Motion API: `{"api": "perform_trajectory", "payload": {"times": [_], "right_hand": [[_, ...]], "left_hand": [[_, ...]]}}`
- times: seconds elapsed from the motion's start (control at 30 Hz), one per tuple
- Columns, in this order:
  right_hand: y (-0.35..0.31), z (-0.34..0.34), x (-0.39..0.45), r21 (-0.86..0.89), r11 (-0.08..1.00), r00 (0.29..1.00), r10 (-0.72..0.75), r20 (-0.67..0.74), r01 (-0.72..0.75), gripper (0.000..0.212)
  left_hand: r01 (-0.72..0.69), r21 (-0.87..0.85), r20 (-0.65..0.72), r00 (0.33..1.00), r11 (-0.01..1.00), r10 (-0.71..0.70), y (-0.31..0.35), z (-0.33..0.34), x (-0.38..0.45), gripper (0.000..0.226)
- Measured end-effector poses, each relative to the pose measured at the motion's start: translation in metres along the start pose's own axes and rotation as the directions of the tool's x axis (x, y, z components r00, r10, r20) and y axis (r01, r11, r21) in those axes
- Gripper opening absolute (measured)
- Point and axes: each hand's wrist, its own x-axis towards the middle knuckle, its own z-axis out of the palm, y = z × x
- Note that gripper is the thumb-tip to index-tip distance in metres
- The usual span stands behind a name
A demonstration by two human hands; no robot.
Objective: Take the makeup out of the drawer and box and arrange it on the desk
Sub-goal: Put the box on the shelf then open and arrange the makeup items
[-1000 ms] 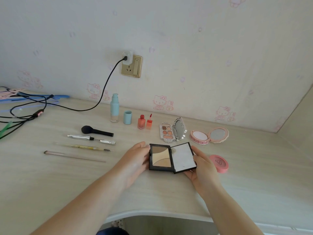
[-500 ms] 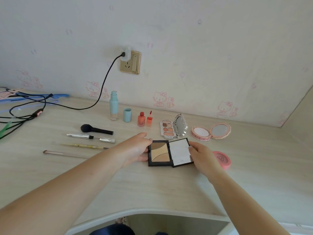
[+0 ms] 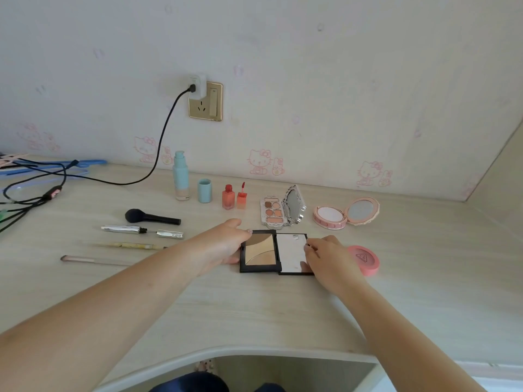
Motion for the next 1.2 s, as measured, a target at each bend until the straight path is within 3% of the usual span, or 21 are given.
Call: {"api": "perform_trajectory", "payload": {"times": [0.07, 0.13, 0.23, 0.4, 0.57, 0.7, 0.8, 0.9, 1.07, 1.13, 1.2], "right_hand": [[0.002, -0.003, 0.000, 0.112, 0.994, 1.000, -0.009, -0.009, 0.010, 0.016], [0.009, -0.014, -0.002, 0.175, 0.984, 0.994, -0.015, -0.105, 0.033, 0.024], [0.026, -0.039, -0.006, 0.247, 0.966, 0.967, -0.007, -0.256, 0.072, 0.027], [0.076, -0.069, -0.012, 0.279, 0.960, 0.953, 0.074, -0.294, 0.011, 0.029], [0.101, -0.064, -0.023, 0.282, 0.957, 0.981, 0.115, -0.157, -0.067, 0.034], [0.102, -0.056, -0.029, 0.190, 0.979, 0.995, 0.082, -0.048, -0.072, 0.050], [0.102, -0.051, -0.027, 0.143, 0.989, 0.995, 0.038, -0.090, -0.025, 0.051], [0.101, -0.047, -0.024, 0.133, 0.991, 0.993, 0.042, -0.107, -0.027, 0.053], [0.101, -0.049, -0.025, 0.219, 0.976, 0.991, 0.026, -0.132, 0.003, 0.041], [0.101, -0.055, -0.028, 0.353, 0.935, 0.988, 0.031, -0.151, 0.024, 0.030], [0.096, -0.064, -0.033, 0.571, 0.818, 0.983, 0.045, -0.180, 0.068, 0.022]], "left_hand": [[-0.072, 0.238, -0.006, 0.997, 0.969, 0.075, 0.002, 0.001, -0.002, 0.061], [-0.194, 0.448, -0.006, 0.975, 0.873, 0.220, 0.008, 0.008, -0.007, 0.062], [-0.350, 0.492, 0.080, 0.930, 0.797, 0.359, 0.020, 0.031, -0.015, 0.058], [-0.455, 0.536, 0.289, 0.891, 0.711, 0.351, 0.031, 0.080, -0.010, 0.060], [-0.479, 0.628, 0.351, 0.878, 0.614, 0.326, 0.037, 0.127, 0.002, 0.072], [-0.455, 0.808, 0.308, 0.868, 0.375, 0.390, 0.035, 0.152, 0.016, 0.073], [-0.471, 0.830, 0.305, 0.832, 0.299, 0.464, 0.034, 0.159, 0.023, 0.058], [-0.504, 0.820, 0.324, 0.798, 0.270, 0.508, 0.034, 0.165, 0.027, 0.035], [-0.578, 0.759, 0.323, 0.734, 0.301, 0.597, 0.036, 0.163, 0.026, 0.032], [-0.667, 0.609, 0.295, 0.692, 0.428, 0.659, 0.036, 0.159, 0.022, 0.042], [-0.708, 0.304, 0.230, 0.704, 0.637, 0.672, 0.038, 0.156, 0.013, 0.053]]}}
